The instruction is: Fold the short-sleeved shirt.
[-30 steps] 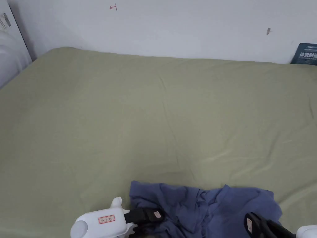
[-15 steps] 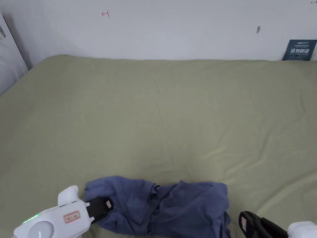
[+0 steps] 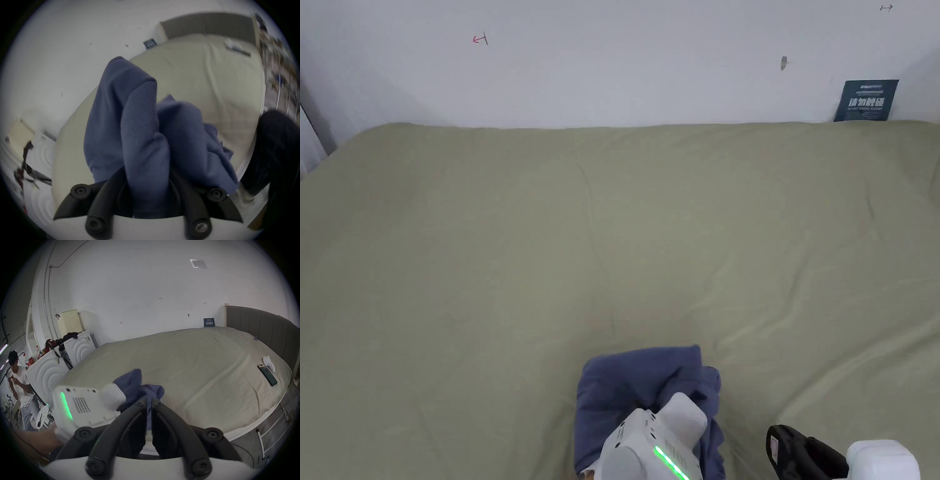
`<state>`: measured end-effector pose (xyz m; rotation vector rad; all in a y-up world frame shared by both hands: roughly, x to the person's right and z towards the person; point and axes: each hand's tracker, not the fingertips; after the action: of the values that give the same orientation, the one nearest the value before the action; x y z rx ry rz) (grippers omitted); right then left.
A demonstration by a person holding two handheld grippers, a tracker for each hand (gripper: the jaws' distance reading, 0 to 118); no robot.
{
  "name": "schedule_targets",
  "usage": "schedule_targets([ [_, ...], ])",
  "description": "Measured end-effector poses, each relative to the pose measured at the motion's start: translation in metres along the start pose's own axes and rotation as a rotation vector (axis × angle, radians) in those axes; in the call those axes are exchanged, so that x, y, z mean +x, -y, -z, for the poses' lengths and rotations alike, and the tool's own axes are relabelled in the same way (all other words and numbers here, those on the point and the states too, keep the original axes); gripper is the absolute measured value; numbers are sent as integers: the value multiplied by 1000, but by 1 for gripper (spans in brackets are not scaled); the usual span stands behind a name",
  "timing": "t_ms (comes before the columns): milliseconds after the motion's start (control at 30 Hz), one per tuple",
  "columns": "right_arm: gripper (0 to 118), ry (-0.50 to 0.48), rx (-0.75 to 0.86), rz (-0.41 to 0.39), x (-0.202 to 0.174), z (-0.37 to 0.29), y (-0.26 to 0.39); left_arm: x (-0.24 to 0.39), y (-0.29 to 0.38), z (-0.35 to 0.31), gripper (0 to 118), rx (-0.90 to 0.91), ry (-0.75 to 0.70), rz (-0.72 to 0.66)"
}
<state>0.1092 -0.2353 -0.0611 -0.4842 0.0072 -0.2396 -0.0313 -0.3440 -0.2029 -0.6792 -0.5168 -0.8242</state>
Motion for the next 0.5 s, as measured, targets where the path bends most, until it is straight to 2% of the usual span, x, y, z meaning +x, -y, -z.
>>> schedule_targets([
  [33, 9, 3, -4, 1, 1, 1, 0, -1, 2, 1, 59, 3, 19, -26],
  [67, 9, 4, -6, 2, 2, 2, 0, -11, 3, -5, 82, 24, 42, -70],
  [100, 9, 3, -6, 5, 3, 2, -1, -23, 3, -13, 97, 53, 102, -164],
  [133, 9, -1, -3, 9, 4, 2, -1, -37, 3, -23, 104, 83, 164, -256],
  [267, 9, -18, -2, 35, 6, 4, 1, -91, 26, -68, 104, 304, 400, -596],
  [400, 9, -15, -5, 38, 7, 5, 3, -139, 60, -70, 101, 381, 540, -983],
  [433, 9, -19, -10, 44, 8, 6, 4, -149, 62, -61, 88, 336, 560, -1077],
  [500, 9, -35, -24, 63, 10, 8, 5, -153, 63, -43, 45, 285, 575, -1135],
])
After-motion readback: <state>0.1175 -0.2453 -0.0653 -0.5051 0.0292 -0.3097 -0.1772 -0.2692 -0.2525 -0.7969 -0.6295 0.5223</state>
